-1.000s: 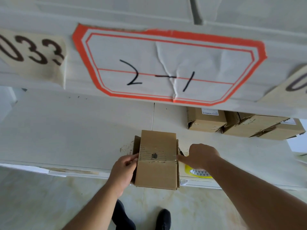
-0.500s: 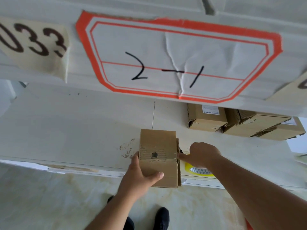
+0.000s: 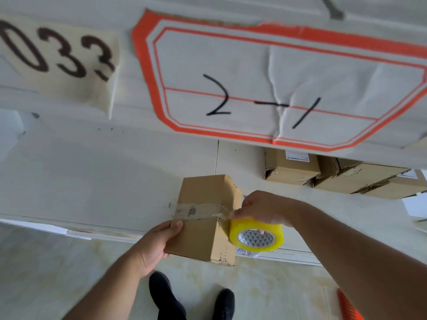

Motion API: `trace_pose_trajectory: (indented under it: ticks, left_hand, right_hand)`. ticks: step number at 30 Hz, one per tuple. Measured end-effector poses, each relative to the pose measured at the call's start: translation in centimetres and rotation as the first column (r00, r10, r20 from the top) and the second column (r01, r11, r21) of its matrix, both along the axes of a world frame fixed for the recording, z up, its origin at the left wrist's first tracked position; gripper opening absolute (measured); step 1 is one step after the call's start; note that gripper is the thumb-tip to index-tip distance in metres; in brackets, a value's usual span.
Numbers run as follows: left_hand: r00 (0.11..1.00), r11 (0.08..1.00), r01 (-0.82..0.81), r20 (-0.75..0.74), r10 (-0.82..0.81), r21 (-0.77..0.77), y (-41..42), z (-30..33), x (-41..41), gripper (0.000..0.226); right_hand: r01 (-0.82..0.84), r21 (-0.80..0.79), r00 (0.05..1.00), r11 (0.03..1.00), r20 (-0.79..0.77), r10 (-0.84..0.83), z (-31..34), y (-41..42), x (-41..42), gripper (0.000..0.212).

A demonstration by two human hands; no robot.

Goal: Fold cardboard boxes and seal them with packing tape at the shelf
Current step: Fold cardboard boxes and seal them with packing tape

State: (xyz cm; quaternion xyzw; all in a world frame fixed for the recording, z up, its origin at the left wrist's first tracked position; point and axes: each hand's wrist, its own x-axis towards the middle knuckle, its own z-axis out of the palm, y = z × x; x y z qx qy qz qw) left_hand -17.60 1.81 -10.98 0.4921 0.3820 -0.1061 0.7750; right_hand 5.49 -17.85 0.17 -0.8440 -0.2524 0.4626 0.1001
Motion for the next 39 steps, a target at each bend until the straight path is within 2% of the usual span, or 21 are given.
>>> trace_pose_trajectory:
  ticks: [2, 4, 6, 8, 9, 10, 11, 12, 13, 14, 15, 16, 17, 19, 21, 26, 28, 30, 33, 37, 39]
  left_hand:
    - [1.0, 0.999, -0.024, 0.002, 0.024, -0.033, 0.7, -0.5, 0.1, 0.065]
    - [0.998, 0.999, -0.051, -0.042, 0.051, 0.015, 1.1, -1.1, -0.1, 0.055]
    - [0.985, 0.988, -0.048, -0.159, 0.071, 0.145, 1.7, -2.1, 0.0, 0.047]
    - [0.971, 0.933, 0.055, -0.236, 0.032, 0.355, 2.2, -2.2, 0.4, 0.046]
    - [0.967, 0.848, 0.085, -0.25, 0.057, 0.524, 2.3, -1.6, 0.7, 0.044]
    - [0.966, 0.742, 0.038, -0.214, 0.143, 0.67, 2.1, -0.2, 0.8, 0.038]
    - [0.961, 0.631, -0.088, -0.1, 0.257, 0.771, 1.4, 1.4, 0.9, 0.033]
    - [0.946, 0.542, -0.225, 0.047, 0.322, 0.81, 0.2, 3.0, 0.6, 0.033]
    - [0.939, 0.497, -0.301, 0.163, 0.302, 0.813, -1.3, 4.2, 0.0, 0.041]
    - [0.958, 0.509, -0.28, 0.201, 0.206, 0.814, -3.2, 5.5, -0.6, 0.06]
    - [0.985, 0.53, -0.174, 0.156, 0.08, 0.83, -4.6, 5.6, -1.4, 0.086]
    - [0.996, 0.513, -0.042, 0.075, -0.044, 0.858, -5.9, 5.7, -2.0, 0.11]
    - [0.993, 0.441, 0.054, -0.001, -0.118, 0.896, -6.5, 5.0, -2.3, 0.129]
    - [0.987, 0.355, 0.136, -0.095, -0.129, 0.925, -6.5, 4.4, -1.7, 0.145]
    - [0.978, 0.364, 0.189, -0.142, -0.152, 0.912, -5.7, 4.6, -0.9, 0.147]
    - [0.925, 0.433, 0.311, -0.164, -0.343, 0.846, -1.3, 4.5, 0.5, 0.152]
    - [0.908, 0.431, 0.345, -0.181, -0.377, 0.834, 0.2, 4.7, 1.5, 0.145]
    - [0.899, 0.408, 0.347, -0.175, -0.401, 0.844, 0.7, 5.0, 2.3, 0.124]
    - [0.93, 0.398, 0.265, -0.124, -0.345, 0.878, -0.1, 4.9, 2.4, 0.099]
    - [0.971, 0.482, 0.195, -0.098, -0.219, 0.854, -1.3, 4.3, 1.9, 0.091]
    - [0.98, 0.437, 0.181, -0.127, -0.151, 0.881, -2.4, 4.9, 1.9, 0.092]
  right_hand:
    - [0.009, -0.003, 0.994, 1.0, -0.111, -0.009, 1.3, 1.3, 0.0, 0.044]
    - [0.015, 0.023, 0.964, 1.0, -0.264, -0.008, 2.7, 2.9, -0.2, 0.049]
    - [0.071, 0.072, 0.929, 0.995, -0.368, -0.04, 3.6, 4.5, -0.4, 0.061]
    - [0.08, 0.121, 0.934, 0.989, -0.355, -0.032, 4.0, 6.5, -1.0, 0.057]
    - [0.059, 0.135, 0.949, 0.989, -0.315, -0.014, 4.2, 7.5, -1.4, 0.056]
    - [0.046, 0.14, 0.962, 0.989, -0.274, -0.006, 4.2, 8.5, -1.9, 0.065]
    - [0.048, 0.135, 0.97, 0.99, -0.242, -0.014, 4.1, 9.3, -2.4, 0.08]
    - [0.043, 0.121, 0.976, 0.992, -0.219, -0.016, 3.9, 9.9, -2.7, 0.094]
    - [0.038, 0.125, 0.981, 0.991, -0.196, -0.013, 3.8, 10.4, -3.0, 0.1]
    - [0.034, 0.13, 0.985, 0.991, -0.175, -0.011, 3.8, 10.7, -3.2, 0.101]
    - [0.049, 0.136, 0.987, 0.989, -0.159, -0.027, 3.8, 10.8, -3.3, 0.1]
    - [0.083, 0.141, 0.987, 0.986, -0.15, -0.062, 3.9, 10.8, -3.4, 0.1]
    - [0.12, 0.148, 0.984, 0.982, -0.147, -0.098, 4.0, 10.7, -3.6, 0.099]
    - [0.166, 0.154, 0.979, 0.974, -0.145, -0.144, 3.9, 10.4, -3.8, 0.096]
    - [0.176, 0.155, 0.979, 0.972, -0.131, -0.156, 4.1, 10.1, -4.0, 0.087]
    - [0.177, 0.149, 0.983, 0.973, -0.069, -0.168, 4.7, 8.9, -3.2, 0.065]
    - [0.215, 0.144, 0.976, 0.966, -0.066, -0.208, 4.6, 8.8, -3.2, 0.067]
    - [0.238, 0.147, 0.971, 0.96, -0.058, -0.232, 4.4, 8.7, -3.3, 0.069]
    - [0.233, 0.143, 0.973, 0.962, -0.038, -0.23, 4.3, 9.1, -3.5, 0.069]
    - [0.233, 0.128, 0.972, 0.964, 0.002, -0.235, 4.5, 9.7, -3.5, 0.069]
    - [0.25, 0.132, 0.968, 0.959, -0.005, -0.252, 4.4, 10.0, -3.4, 0.07]
